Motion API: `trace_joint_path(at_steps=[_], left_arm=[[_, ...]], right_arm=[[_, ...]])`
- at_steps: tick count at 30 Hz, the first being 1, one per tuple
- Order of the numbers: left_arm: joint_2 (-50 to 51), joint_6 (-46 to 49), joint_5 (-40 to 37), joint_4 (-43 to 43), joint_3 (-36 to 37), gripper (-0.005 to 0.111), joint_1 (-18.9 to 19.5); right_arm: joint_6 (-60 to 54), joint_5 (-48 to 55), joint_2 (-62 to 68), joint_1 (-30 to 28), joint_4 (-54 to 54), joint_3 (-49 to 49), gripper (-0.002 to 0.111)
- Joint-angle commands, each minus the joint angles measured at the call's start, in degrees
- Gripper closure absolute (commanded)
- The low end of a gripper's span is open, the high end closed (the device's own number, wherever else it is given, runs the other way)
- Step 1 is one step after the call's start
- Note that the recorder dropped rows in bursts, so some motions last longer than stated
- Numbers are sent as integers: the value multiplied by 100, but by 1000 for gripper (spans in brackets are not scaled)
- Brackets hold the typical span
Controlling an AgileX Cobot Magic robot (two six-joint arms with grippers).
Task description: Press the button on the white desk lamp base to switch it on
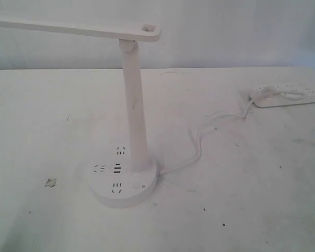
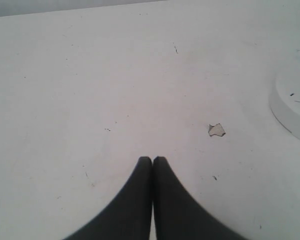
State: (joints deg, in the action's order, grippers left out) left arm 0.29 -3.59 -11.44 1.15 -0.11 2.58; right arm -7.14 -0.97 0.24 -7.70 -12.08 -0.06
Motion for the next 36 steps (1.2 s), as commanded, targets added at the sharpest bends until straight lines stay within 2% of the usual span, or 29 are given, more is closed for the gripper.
trace_joint_path(at_steps=[1,16,21,22,25,28,31,36], left_arm=[[41,0,14,-26,11,107,13],[41,0,14,-26,11,107,13],[41,0,14,-26,11,107,13],[41,0,14,-26,11,107,13],[41,0,14,-26,11,107,13],[41,0,14,-26,11,107,13],[41,0,14,-26,11,107,13],[41,0,14,-26,11,107,13]], right_arm=[[-48,-208,-24,-37,-54,6,108],[-18,-1227,-24,-37,-5,6,108],[94,-2725,-24,-37,-5,6,108],[356,-3359,-24,-37,-5,6,108],[1213,-4230,-24,-37,89,6,108],[2210,-4037,-24,-37,770,6,108],[2662,-3795,-24,-37,1208,6,108],[3288,-3491,-24,-37,1285,-481,108]])
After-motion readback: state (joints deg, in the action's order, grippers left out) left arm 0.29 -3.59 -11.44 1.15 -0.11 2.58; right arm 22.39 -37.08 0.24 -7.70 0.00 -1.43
